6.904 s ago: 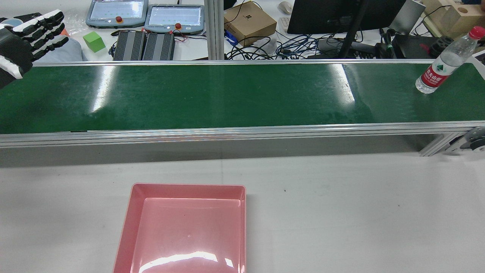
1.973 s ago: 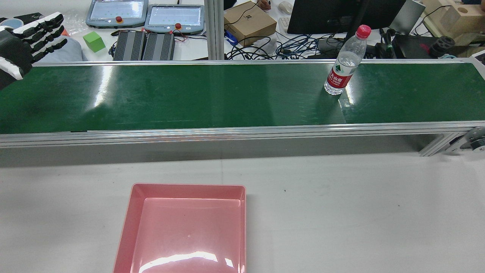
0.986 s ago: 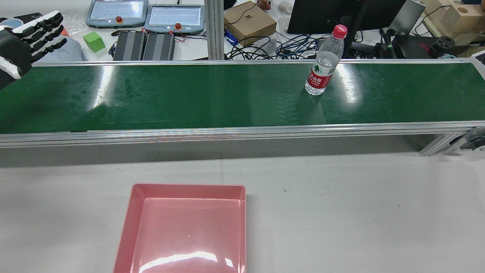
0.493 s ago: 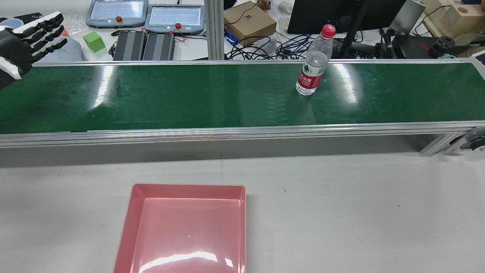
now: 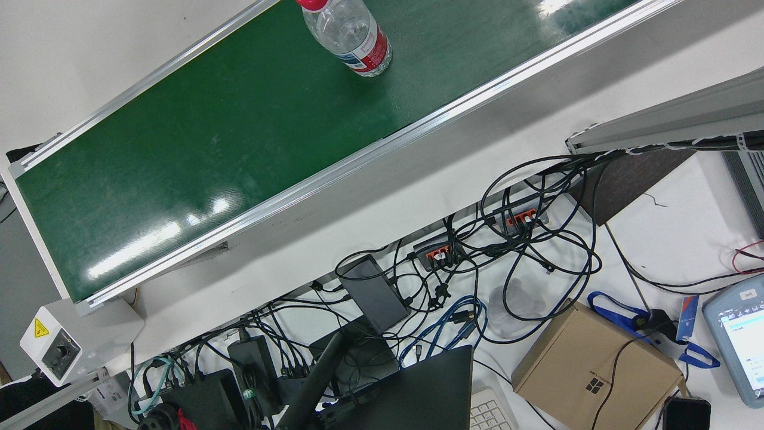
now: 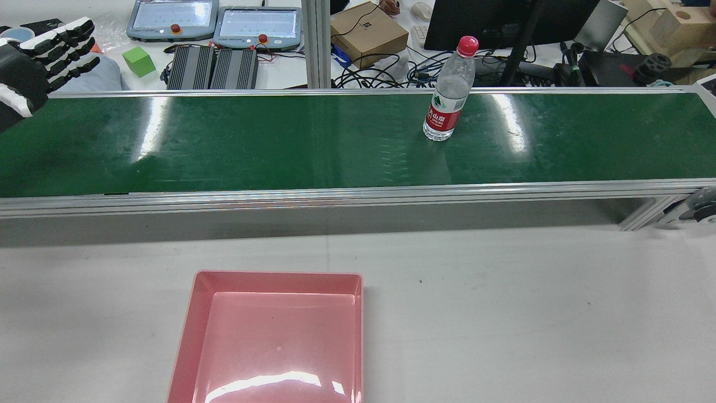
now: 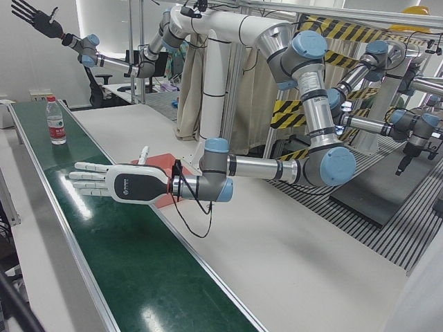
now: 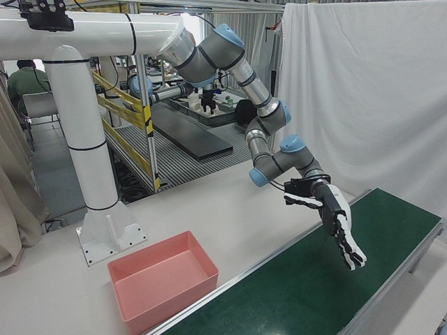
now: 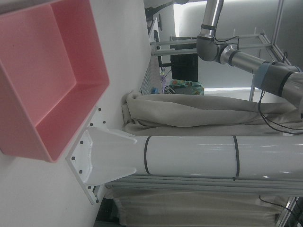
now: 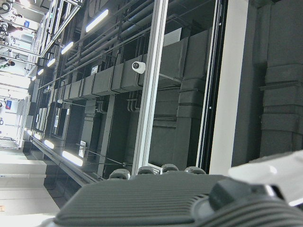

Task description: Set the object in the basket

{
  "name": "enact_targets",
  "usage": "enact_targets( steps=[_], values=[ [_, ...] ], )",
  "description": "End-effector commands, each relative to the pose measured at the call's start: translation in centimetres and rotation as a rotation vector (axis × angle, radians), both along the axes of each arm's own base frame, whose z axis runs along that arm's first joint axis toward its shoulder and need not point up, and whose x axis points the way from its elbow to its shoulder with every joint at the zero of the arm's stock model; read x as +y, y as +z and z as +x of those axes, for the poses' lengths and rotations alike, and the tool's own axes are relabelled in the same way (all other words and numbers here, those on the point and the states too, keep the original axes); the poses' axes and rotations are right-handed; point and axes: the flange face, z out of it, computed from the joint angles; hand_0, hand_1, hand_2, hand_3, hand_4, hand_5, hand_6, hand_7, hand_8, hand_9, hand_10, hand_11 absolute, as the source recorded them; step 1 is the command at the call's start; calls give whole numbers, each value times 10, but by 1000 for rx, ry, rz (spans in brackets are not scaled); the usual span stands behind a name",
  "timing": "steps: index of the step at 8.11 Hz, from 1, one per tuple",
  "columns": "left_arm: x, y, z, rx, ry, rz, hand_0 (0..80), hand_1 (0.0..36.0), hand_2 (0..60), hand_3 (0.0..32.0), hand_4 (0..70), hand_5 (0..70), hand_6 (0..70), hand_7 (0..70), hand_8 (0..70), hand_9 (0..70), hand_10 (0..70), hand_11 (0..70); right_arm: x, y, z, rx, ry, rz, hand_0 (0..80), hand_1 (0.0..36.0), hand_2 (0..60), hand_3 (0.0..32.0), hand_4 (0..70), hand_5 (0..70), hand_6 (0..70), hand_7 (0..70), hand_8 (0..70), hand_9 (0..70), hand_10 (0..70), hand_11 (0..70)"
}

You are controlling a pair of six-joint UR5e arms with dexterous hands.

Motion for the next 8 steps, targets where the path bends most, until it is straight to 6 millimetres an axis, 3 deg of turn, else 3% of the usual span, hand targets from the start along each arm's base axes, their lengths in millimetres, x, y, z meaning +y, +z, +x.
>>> enact_targets(
  steps=[1,8],
  values=[
    [0,0,0,0,-1,0,483,25,0,0,92,38,0,0,4,1,31,54,0,0,0,0,0,0,0,0,0,0,0,0,0,0,0,0,0,0],
    [0,0,0,0,0,-2,489,30,0,0,110,40,0,0,15,7,38,65,0,0,0,0,0,0,0,0,0,0,0,0,0,0,0,0,0,0]
  ],
)
